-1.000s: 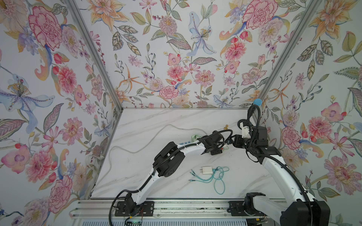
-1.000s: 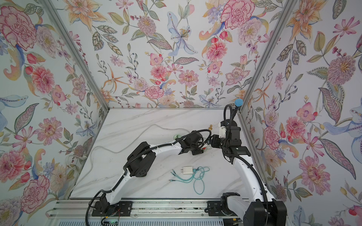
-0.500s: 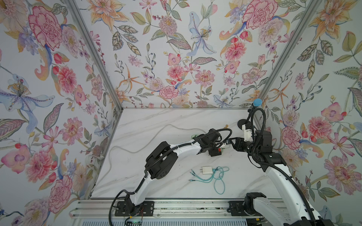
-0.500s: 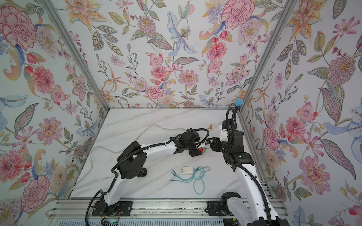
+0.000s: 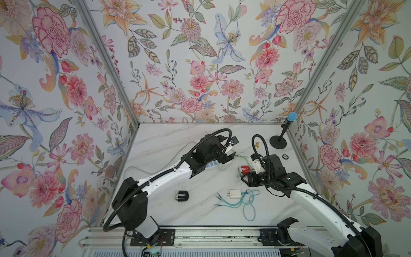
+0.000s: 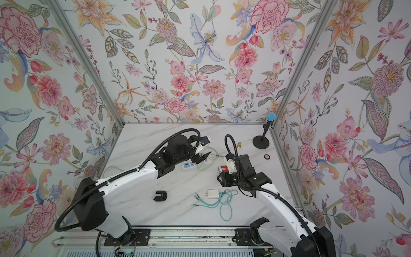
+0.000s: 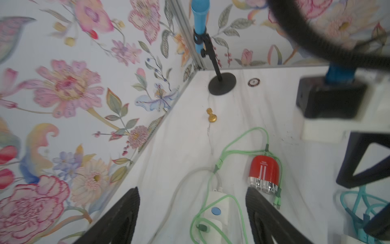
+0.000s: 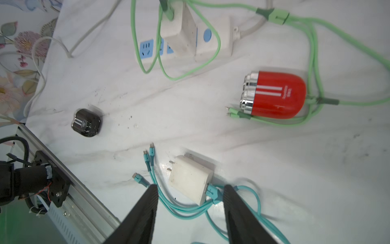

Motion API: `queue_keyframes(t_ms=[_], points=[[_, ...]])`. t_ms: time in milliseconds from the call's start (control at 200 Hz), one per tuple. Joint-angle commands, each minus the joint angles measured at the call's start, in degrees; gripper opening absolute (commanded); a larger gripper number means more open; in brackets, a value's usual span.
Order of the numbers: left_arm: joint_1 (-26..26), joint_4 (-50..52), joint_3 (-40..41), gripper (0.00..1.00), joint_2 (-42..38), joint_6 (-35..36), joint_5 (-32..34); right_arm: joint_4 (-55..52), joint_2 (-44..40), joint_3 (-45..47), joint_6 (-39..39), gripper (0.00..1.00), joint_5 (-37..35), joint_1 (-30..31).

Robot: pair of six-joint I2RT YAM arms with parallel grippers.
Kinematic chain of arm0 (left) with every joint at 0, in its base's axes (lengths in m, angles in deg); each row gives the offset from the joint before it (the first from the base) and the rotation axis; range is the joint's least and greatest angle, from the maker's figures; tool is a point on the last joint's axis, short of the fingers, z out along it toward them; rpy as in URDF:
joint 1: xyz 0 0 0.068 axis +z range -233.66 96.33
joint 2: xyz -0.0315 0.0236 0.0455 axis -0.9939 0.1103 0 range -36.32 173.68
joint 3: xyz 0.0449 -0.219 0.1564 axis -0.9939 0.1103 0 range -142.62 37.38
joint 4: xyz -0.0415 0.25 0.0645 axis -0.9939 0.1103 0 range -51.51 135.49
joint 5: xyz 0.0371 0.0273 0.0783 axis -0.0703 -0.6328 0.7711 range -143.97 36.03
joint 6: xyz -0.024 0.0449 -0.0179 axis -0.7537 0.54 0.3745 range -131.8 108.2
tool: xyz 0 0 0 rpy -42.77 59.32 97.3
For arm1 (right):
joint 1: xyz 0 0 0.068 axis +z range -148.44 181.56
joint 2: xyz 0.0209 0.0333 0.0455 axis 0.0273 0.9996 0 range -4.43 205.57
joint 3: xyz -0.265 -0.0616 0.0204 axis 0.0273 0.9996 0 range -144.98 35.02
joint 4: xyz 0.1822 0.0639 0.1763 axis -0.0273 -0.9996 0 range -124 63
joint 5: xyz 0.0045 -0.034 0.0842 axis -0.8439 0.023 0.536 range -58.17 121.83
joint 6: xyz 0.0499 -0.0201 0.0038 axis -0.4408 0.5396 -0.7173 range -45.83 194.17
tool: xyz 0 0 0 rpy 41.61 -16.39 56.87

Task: Charge the electric shaver
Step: Place the electric shaver at the center of the board, then pick up the plug from the center of the board.

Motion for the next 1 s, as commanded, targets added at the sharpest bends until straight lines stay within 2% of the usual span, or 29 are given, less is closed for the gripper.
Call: queue_keyframes(t_ms=[0,140,210,410,621,726,996], points=[[0.5,-3.4,6.5,0.92,-7.0,-4.3,6.6,-3.5,1.1,1.4,-4.7,0.55,-4.1,4.6],[2.4,-0.9,12.4,0.95,-13.4,-5.7,5.2,-7.4,6.0,1.5,-6.7,0.57,-8.0,8.7],[3.7,-1.4,15.5,0.95,-15.8,-6.8,4.3,-8.1,8.2,1.5,-7.2,0.6,-10.3,12.9],[9.5,-6.9,24.0,0.9,-20.7,-16.6,0.4,-8.4,17.2,-5.5,-2.7,0.66,-15.1,18.0],[12.5,-6.8,27.6,0.89,-23.2,-19.3,-0.4,-11.9,23.2,-12.0,5.1,0.76,-18.5,19.6],[14.7,-7.7,28.9,0.89,-23.9,-20.4,-1.8,-13.1,24.6,-12.6,8.0,0.84,-18.5,19.5],[18.5,-8.6,29.0,0.88,-22.8,-22.8,-7.5,-13.5,27.8,-13.2,9.5,0.86,-13.4,18.2]])
